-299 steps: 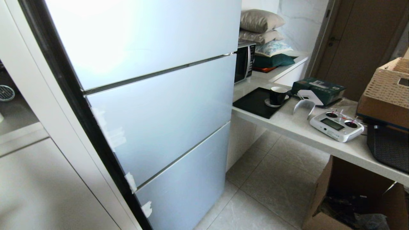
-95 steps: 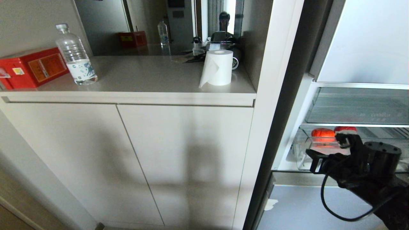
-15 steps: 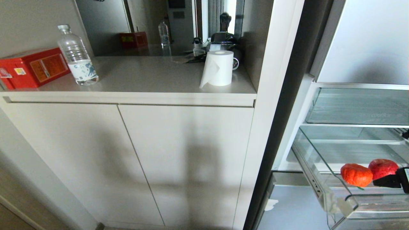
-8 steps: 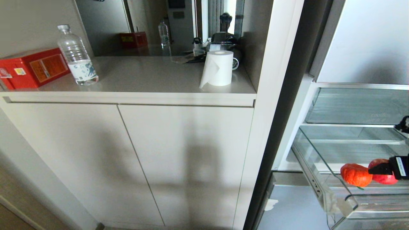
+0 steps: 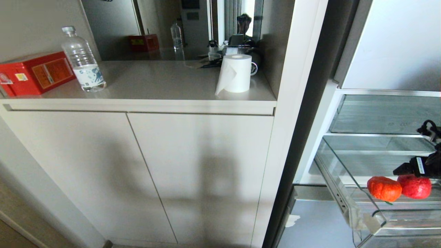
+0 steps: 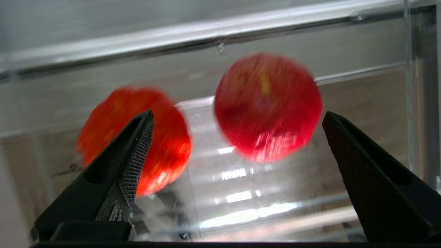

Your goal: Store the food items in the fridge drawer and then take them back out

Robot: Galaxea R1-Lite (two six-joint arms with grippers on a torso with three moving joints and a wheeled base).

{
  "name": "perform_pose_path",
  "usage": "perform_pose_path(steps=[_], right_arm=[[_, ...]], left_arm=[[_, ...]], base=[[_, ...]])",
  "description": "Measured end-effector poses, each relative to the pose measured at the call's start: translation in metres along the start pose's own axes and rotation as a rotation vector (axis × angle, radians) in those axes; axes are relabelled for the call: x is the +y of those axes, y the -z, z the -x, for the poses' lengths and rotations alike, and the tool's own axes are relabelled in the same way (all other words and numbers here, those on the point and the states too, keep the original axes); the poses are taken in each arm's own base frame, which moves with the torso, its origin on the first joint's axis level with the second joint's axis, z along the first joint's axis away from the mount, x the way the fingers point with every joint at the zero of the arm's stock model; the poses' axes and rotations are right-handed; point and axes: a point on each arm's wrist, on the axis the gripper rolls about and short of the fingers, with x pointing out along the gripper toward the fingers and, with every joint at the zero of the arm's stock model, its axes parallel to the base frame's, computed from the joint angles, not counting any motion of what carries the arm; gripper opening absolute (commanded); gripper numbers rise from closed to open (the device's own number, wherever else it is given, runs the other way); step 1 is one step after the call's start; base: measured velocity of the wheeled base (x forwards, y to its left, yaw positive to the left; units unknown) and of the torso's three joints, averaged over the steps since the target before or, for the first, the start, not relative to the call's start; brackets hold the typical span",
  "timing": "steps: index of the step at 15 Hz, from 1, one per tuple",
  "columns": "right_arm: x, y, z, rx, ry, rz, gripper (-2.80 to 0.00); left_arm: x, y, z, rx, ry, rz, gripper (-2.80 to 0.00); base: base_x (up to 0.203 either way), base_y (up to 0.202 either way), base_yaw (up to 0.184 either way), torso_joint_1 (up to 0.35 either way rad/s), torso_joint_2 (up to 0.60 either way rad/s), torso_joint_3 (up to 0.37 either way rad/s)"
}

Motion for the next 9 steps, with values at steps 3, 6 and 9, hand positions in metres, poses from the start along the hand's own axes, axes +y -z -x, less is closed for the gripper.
perform_pose_path(steps=[3,6,9], right_arm=[[-0.003,-0.006,-0.021,0.024,-0.003,-0.006,0.0],[-0.01,-0.005,-0.037,0.036,0.002,-0.018,0.0],[-0.02,-0.001,-0.047,0.049,0.017,-0.034,0.0]], left_arm=[[0.0,0.0,0.0,0.0,0.0,0.0,-2.8],[0.0,0.0,0.0,0.0,0.0,0.0,-2.8],[0.0,0.0,0.0,0.0,0.0,0.0,-2.8]], base=[[0.0,0.0,0.0,0.0,0.0,0.0],[0.0,0.0,0.0,0.0,0.0,0.0],[0.0,0.0,0.0,0.0,0.0,0.0]])
